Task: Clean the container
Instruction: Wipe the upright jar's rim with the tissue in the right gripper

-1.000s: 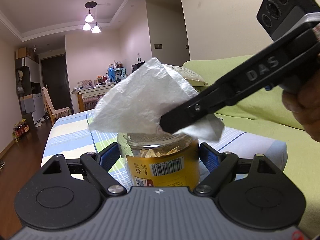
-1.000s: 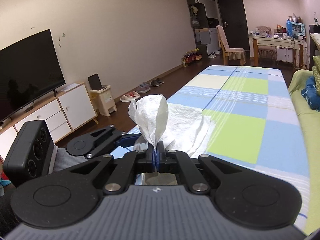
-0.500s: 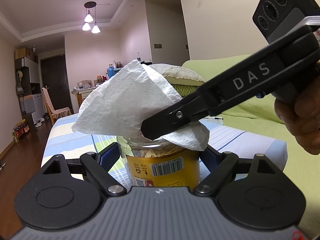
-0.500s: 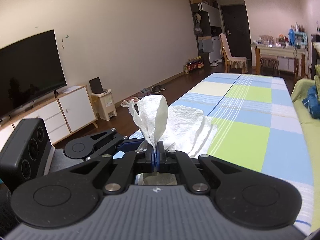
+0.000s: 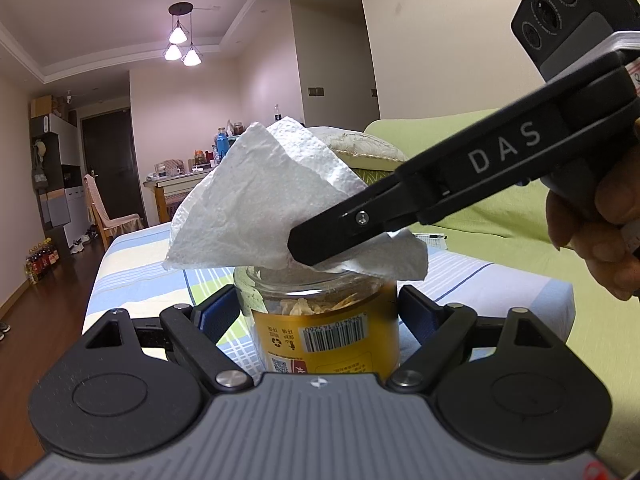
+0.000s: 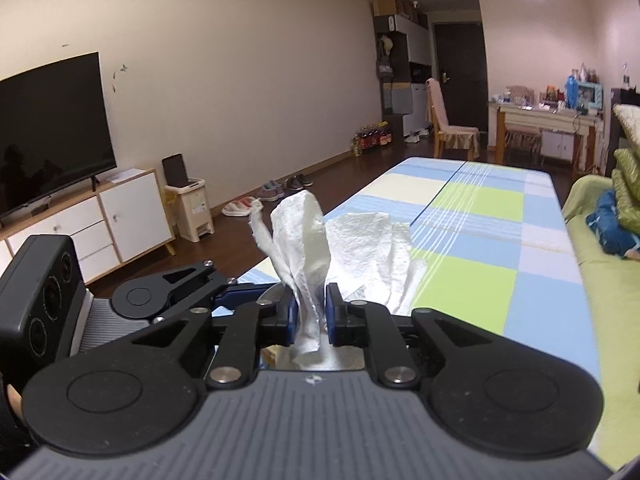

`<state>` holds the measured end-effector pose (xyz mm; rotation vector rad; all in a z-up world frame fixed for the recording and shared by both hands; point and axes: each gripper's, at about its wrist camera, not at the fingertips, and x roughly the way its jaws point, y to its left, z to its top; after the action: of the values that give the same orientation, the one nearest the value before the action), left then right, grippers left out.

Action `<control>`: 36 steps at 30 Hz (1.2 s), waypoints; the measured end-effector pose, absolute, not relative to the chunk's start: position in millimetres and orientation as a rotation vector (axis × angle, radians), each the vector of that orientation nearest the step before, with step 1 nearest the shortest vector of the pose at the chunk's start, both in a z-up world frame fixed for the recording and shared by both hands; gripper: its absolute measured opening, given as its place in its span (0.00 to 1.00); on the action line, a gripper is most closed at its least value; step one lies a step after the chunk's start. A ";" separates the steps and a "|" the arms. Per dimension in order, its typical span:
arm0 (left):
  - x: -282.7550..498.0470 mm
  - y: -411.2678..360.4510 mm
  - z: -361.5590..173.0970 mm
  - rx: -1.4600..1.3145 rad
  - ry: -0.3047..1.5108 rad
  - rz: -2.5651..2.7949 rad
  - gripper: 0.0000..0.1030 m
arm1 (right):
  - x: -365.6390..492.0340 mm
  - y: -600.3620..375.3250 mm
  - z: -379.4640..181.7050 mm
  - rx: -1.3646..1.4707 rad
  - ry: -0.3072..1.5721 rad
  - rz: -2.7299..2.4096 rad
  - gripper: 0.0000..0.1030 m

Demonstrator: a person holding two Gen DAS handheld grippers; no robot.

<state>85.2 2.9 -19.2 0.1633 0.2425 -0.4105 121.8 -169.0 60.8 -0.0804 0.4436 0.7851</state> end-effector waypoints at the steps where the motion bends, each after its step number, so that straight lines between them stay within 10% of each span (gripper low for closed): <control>1: 86.6 0.8 -18.3 0.163 0.243 -0.410 0.83 | 121.2 -170.6 62.2 -0.078 0.437 0.782 0.10; 36: 115.3 -41.3 -20.5 0.169 0.238 -0.396 0.83 | 153.6 -172.1 50.0 -0.010 0.508 0.771 0.00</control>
<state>115.3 -41.3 -20.5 0.1692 0.2379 -0.3962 153.6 -172.1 50.0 -0.0101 0.5076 0.7707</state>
